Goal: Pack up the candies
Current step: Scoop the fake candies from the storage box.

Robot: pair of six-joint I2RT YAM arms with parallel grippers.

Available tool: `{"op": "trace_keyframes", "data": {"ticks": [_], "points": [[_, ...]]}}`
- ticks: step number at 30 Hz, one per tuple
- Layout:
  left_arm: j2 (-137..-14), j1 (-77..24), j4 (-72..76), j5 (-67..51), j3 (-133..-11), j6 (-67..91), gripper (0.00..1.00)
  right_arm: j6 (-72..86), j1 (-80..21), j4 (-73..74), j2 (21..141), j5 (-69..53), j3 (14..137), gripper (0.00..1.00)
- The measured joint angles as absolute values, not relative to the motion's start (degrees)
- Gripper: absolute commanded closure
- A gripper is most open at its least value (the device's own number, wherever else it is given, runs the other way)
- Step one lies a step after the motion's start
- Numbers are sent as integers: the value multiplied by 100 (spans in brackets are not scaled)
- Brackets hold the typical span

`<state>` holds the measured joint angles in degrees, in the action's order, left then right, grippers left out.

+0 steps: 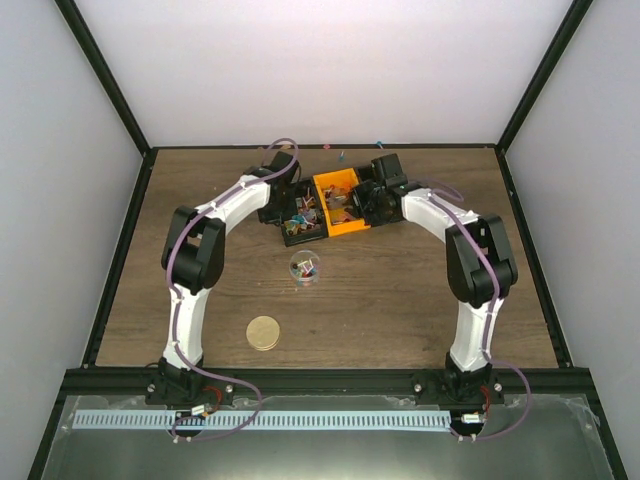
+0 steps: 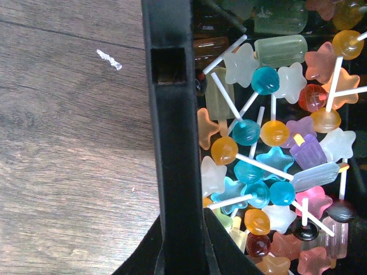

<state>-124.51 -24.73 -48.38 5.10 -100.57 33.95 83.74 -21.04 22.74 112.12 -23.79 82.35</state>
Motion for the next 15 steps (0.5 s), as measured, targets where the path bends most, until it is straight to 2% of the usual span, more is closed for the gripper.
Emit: {"op": "trace_keyframes", "data": {"ticks": [5,10,15], "points": [[-12451,-2469,-4845,491,-10062,3415,96,8291,-2106,906,10728,-2353,7028,99],[-12455,-2456,-4851,434,-10073,3435,96,8342,-2106,-1127,10001,-2436,5144,99],[-12455,-2438,-4862,336,-10073,3435,96,8353,-2069,-2630,9968,-2530,4289,99]]}}
